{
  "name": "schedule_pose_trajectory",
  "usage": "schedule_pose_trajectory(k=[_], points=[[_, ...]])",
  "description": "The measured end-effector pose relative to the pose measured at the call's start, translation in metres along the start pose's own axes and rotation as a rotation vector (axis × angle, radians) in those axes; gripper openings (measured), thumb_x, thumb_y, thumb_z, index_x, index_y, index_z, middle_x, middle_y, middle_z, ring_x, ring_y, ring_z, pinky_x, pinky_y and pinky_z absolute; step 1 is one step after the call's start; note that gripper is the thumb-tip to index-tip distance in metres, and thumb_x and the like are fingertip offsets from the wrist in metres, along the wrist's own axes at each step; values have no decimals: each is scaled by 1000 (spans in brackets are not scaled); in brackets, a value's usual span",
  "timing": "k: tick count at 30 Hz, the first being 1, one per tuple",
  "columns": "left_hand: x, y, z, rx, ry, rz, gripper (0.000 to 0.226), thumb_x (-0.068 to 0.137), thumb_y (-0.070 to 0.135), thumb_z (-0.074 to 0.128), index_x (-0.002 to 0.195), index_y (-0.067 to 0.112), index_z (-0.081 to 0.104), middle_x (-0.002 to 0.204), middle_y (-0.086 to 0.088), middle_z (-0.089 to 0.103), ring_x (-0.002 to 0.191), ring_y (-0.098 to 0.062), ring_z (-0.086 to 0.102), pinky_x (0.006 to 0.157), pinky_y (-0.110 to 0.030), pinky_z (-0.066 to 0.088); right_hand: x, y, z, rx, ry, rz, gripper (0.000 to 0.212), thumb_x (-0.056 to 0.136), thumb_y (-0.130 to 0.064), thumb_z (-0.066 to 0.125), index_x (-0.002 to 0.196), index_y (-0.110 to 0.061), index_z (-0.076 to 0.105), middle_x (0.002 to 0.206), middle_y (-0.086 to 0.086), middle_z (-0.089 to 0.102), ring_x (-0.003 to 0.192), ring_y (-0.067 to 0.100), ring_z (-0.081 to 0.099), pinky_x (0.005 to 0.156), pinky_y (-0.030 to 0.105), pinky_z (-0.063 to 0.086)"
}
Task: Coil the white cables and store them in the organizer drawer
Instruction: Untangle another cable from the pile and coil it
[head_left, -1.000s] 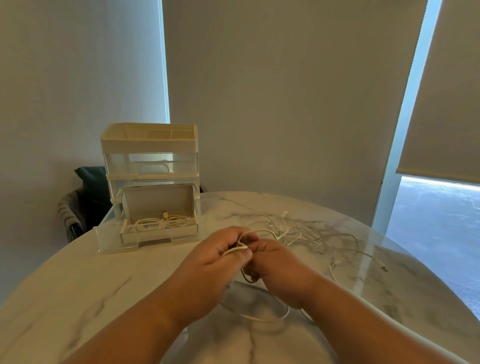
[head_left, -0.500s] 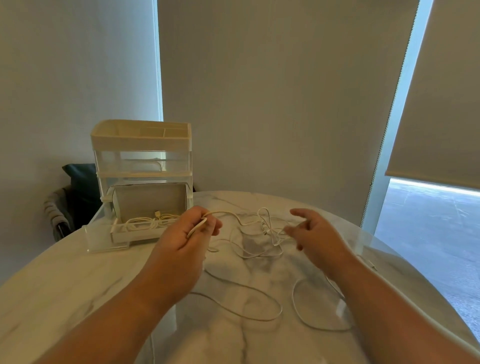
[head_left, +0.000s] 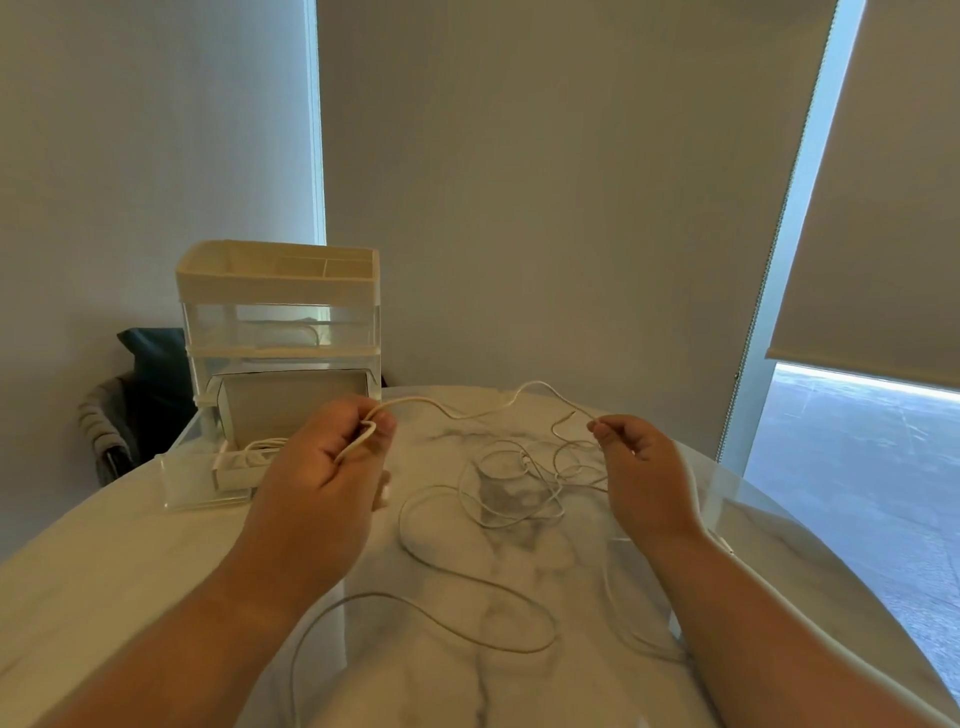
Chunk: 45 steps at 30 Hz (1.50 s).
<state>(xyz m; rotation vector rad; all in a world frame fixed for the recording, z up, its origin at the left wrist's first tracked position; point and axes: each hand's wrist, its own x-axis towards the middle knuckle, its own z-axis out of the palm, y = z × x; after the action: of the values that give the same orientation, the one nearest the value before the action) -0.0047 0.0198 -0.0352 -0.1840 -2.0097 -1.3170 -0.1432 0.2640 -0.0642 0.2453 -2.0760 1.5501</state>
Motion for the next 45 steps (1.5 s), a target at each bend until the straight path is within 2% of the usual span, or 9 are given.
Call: schedule_pose_trajectory(k=[7,13,18,26,31,36,38,41,45], points=[[-2,8,-5,188,-230,88,24,81,54,56,82,30,63,64,-5,60,56,-17,54,53,-21,46,11,9,-8,-80,55,-5,17,98,-23,56,86,-23,69,83,-3,66,83,18,61,72,29,42],[-4,4,-3,184,-156,62,27,83,53,54,80,28,63,66,0,59,57,-12,52,53,-21,45,11,10,-9,-44,-13,58,20,98,-23,53,83,-24,66,77,-2,72,75,25,67,72,43,54],[-9,6,6,145,-160,59,17,96,31,56,82,29,65,69,-1,60,60,-13,53,56,-20,45,9,8,-9,-11,-42,82,17,99,-20,55,86,-20,67,72,8,69,61,23,68,56,32,54],[-23,9,23,127,-364,30,8,95,28,59,88,30,64,68,8,61,60,-3,51,57,-17,44,8,5,-5,-53,-276,355,20,100,-18,52,89,-11,68,65,5,57,38,13,40,39,22,28],[-13,10,9,185,-216,93,16,97,27,56,86,35,64,75,9,64,66,-8,58,56,-21,46,5,-10,-14,58,-425,453,26,102,-22,50,92,-5,68,56,0,46,40,11,32,43,22,22],[0,15,-15,44,164,219,20,99,24,57,86,36,66,71,11,63,60,-5,52,59,-23,44,-4,-48,-33,164,-593,427,26,99,-27,59,81,-8,61,53,-4,36,36,9,24,44,21,13],[4,14,-23,-49,314,267,21,99,19,58,87,34,65,65,15,58,57,-2,45,52,-18,40,-10,-60,-40,412,-723,521,23,90,-24,66,75,-13,52,56,-2,32,32,6,22,39,16,11],[10,10,-35,-125,410,238,16,100,22,58,86,29,63,59,13,50,52,-4,38,47,-20,32,-33,-70,-33,686,-1240,660,24,84,-23,71,75,-13,51,56,-1,39,29,3,33,28,10,24],[9,5,-32,-28,149,65,19,96,17,62,84,30,69,72,6,65,63,-14,57,61,-21,46,-79,-68,9,613,-1621,655,20,96,-25,55,81,-12,58,77,10,70,53,11,68,43,20,54]])
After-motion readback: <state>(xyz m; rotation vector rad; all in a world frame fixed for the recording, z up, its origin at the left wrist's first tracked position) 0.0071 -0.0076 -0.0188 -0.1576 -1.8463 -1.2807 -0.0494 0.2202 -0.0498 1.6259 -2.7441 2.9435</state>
